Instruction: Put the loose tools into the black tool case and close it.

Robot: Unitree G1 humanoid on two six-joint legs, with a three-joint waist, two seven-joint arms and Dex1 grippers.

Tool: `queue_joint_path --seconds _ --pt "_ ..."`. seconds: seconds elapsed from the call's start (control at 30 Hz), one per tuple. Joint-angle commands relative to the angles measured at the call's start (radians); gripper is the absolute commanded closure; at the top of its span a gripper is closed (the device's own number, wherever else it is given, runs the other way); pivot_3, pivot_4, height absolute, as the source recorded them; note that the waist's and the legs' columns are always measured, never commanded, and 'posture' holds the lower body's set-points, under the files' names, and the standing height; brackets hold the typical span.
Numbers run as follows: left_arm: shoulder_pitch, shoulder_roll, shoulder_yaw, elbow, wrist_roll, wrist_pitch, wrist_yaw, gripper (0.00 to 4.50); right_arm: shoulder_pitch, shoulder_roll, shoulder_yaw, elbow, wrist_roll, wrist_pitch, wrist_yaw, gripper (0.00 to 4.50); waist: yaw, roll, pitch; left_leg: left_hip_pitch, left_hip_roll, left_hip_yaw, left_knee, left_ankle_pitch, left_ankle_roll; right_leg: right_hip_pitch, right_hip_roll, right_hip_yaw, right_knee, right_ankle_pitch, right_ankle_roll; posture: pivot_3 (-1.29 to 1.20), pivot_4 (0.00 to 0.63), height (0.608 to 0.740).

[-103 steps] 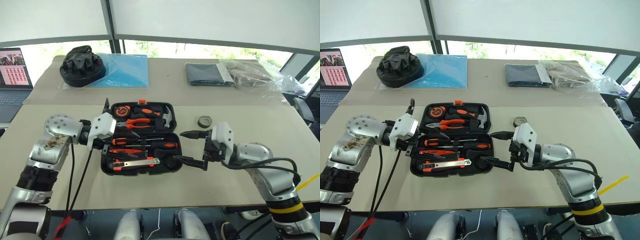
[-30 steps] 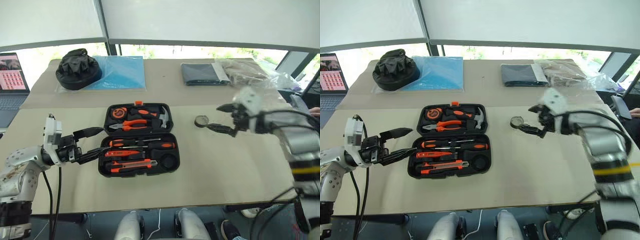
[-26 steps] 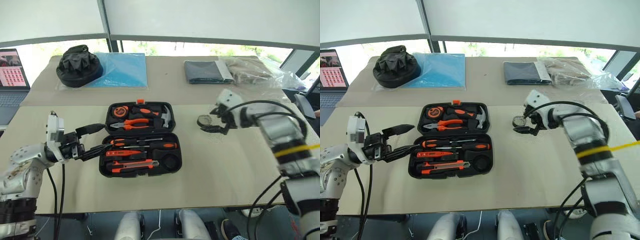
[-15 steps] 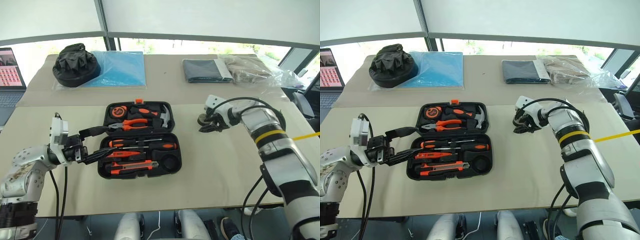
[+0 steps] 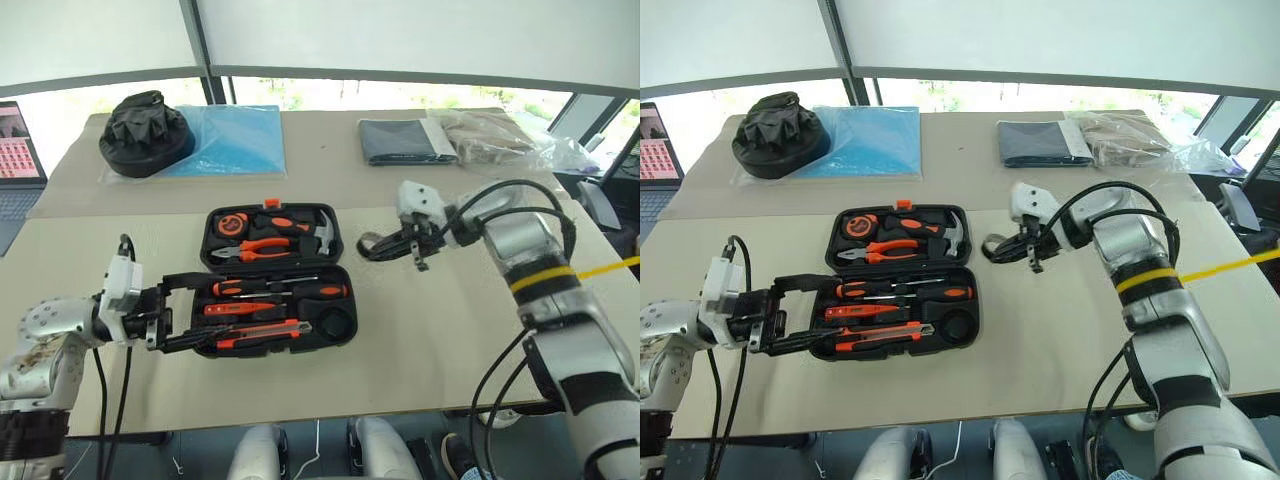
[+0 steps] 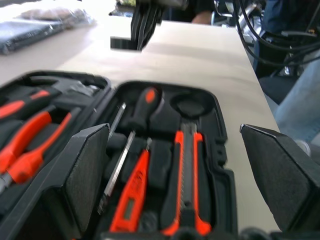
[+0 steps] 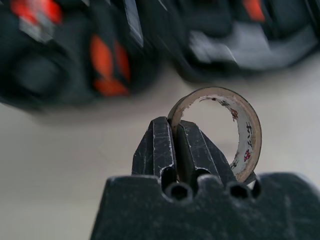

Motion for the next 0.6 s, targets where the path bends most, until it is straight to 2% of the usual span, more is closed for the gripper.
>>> queue_joint_path --seconds 0.03,0.27,0.37,0.6 --pt "0.043 0.013 0.04 0.02 0.021 -0.09 -0.033 0.0 0.088 0.002 0.026 -0.327 0.089 0.224 -0.041 4.48 0.007 0.0 0.0 0.0 0.0 0.0 0.0 0.0 0.0 0.0 0.0 0.0 0.0 0.0 0.0 0.0 0.15 0.74" --pt "0.101 0.019 0.049 -0.009 0.012 -0.092 -0.024 0.0 0.171 -0.011 0.141 -0.41 0.013 0.281 -0.137 4.48 0.019 0.0 0.0 0.0 -0.001 0.001 0.005 0.0 0.001 0.002 -0.002 -0.002 0.0 0.0 0.0 0.0 0.15 0.74" --pt "0.128 0.016 0.058 -0.017 0.014 -0.096 -0.017 0.0 0.199 -0.038 0.214 -0.386 -0.056 0.219 -0.147 4.48 0.015 0.0 0.0 0.001 0.0 0.001 0.005 0.001 0.0 0.002 -0.001 -0.002 0.0 0.001 -0.001 0.0 0.15 0.74" --pt "0.145 0.017 0.074 -0.026 0.011 -0.092 0.001 0.0 0.185 -0.058 0.259 -0.367 -0.1 0.254 -0.149 4.48 0.016 -0.001 -0.001 0.001 -0.001 0.001 0.005 0.001 0.0 0.003 -0.001 -0.002 0.001 0.001 -0.001 0.0 0.15 0.74"
